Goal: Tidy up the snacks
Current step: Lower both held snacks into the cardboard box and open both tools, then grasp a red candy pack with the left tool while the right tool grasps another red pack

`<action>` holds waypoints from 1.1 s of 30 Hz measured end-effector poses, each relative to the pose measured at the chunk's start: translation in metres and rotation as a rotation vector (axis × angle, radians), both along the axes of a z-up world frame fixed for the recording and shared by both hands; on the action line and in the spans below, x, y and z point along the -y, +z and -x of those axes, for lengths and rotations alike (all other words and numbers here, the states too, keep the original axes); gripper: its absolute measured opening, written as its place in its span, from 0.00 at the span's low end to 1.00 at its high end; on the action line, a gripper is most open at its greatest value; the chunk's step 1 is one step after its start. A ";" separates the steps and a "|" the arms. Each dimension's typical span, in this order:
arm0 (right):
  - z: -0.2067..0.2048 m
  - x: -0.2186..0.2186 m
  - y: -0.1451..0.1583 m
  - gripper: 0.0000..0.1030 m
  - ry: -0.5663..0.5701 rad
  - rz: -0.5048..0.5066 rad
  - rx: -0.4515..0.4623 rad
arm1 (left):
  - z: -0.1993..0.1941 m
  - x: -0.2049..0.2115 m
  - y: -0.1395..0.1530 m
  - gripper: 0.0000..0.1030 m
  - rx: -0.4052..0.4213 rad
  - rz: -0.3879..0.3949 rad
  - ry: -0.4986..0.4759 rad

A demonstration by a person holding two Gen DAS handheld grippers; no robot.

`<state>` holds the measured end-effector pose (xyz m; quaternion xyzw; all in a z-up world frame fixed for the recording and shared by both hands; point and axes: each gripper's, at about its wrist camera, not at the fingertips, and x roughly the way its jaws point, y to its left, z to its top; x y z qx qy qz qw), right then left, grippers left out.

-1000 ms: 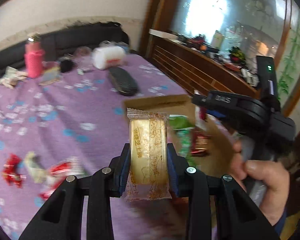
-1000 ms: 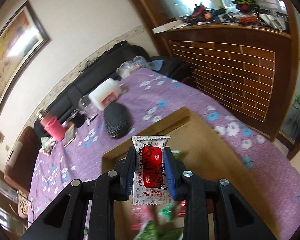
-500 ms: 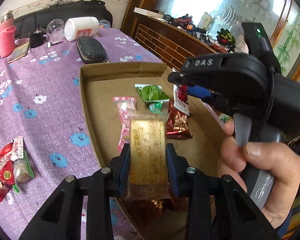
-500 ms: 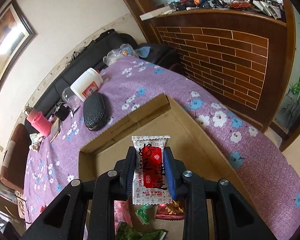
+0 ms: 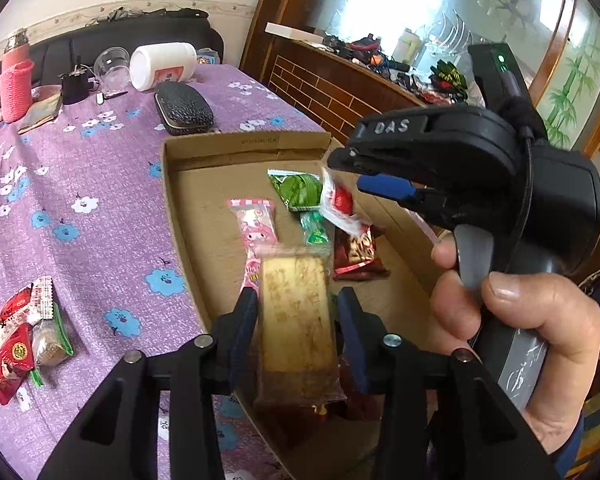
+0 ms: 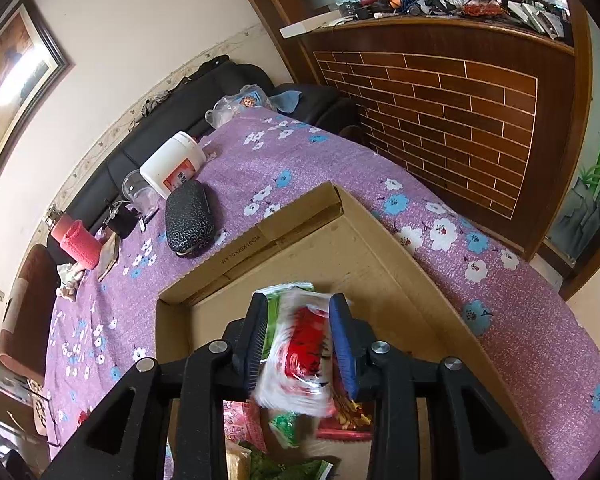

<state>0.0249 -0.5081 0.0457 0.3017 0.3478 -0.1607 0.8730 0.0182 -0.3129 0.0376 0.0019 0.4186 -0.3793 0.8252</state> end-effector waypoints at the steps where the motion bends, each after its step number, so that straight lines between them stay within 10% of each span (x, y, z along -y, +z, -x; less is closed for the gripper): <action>1: 0.001 0.000 0.001 0.33 -0.003 0.006 0.002 | 0.000 -0.002 0.002 0.44 0.001 0.009 0.006; 17: 0.007 -0.041 0.030 0.35 0.125 0.083 0.145 | -0.012 -0.061 0.041 0.47 0.021 -0.019 0.121; 33: 0.001 -0.209 0.015 0.36 0.673 0.166 0.168 | -0.080 -0.259 0.024 0.55 0.049 -0.273 0.458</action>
